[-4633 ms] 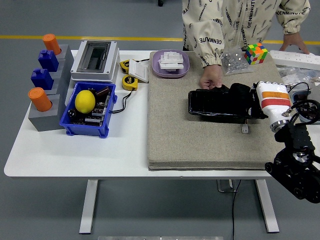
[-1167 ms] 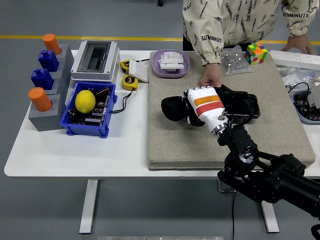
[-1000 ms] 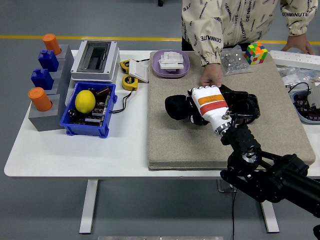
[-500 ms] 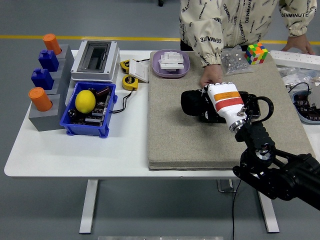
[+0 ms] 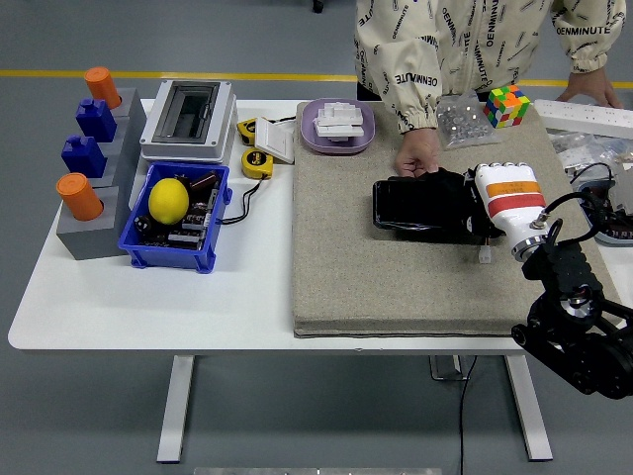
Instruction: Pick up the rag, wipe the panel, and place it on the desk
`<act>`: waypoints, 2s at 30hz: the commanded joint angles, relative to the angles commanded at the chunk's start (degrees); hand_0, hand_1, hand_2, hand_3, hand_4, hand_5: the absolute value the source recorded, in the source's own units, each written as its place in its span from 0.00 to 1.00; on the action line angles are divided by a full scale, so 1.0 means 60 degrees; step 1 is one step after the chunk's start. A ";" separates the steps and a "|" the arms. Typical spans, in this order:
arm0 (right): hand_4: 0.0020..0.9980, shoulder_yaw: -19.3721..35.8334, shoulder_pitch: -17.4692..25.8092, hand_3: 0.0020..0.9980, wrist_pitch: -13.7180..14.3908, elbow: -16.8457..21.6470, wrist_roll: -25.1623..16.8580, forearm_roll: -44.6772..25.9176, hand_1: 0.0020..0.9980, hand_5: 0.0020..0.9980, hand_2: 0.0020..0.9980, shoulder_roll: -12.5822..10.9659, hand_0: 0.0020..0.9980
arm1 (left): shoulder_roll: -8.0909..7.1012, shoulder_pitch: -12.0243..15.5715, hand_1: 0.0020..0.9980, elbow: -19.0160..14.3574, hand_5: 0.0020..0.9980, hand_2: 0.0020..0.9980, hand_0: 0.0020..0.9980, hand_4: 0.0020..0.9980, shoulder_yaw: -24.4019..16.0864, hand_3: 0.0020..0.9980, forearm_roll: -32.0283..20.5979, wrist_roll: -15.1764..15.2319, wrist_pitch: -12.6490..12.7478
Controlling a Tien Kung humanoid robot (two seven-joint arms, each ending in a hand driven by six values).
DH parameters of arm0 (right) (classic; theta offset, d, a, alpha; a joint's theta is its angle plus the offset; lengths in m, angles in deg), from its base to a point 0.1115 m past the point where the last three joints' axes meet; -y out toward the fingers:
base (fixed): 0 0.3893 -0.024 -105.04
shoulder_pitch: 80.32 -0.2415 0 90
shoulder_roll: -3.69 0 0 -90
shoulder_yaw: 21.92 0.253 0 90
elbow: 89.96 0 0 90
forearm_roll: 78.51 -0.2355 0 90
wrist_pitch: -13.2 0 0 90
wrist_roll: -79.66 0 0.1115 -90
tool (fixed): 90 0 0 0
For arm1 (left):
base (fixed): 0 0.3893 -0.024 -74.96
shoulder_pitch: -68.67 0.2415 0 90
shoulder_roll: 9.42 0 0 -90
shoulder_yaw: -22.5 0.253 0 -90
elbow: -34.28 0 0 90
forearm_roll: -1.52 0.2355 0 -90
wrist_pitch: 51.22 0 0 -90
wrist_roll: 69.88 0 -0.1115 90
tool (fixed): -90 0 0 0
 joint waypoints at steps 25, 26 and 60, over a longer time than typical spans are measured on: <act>0.92 0.1054 0.0668 0.38 -0.0064 -0.0184 -0.0033 0.0118 0.36 0.09 0.37 -0.0972 0.28 | 0.0020 -0.0027 0.64 -0.0007 0.45 0.64 0.60 0.63 -0.0029 0.56 0.0001 0.0007 -0.0007; 0.92 0.1052 0.0674 0.38 -0.0066 -0.0183 -0.0034 0.0121 0.36 0.09 0.37 -0.0972 0.28 | 0.0019 -0.0024 0.64 -0.0005 0.45 0.64 0.60 0.63 -0.0023 0.56 -0.0001 0.0007 -0.0005; 0.92 0.0457 0.0202 0.38 -0.0038 -0.0119 -0.0010 0.0081 0.36 0.08 0.37 0.0022 0.28 | -0.0076 -0.0013 0.64 0.0013 0.45 0.64 0.60 0.63 0.0164 0.56 -0.0050 0.0001 -0.0002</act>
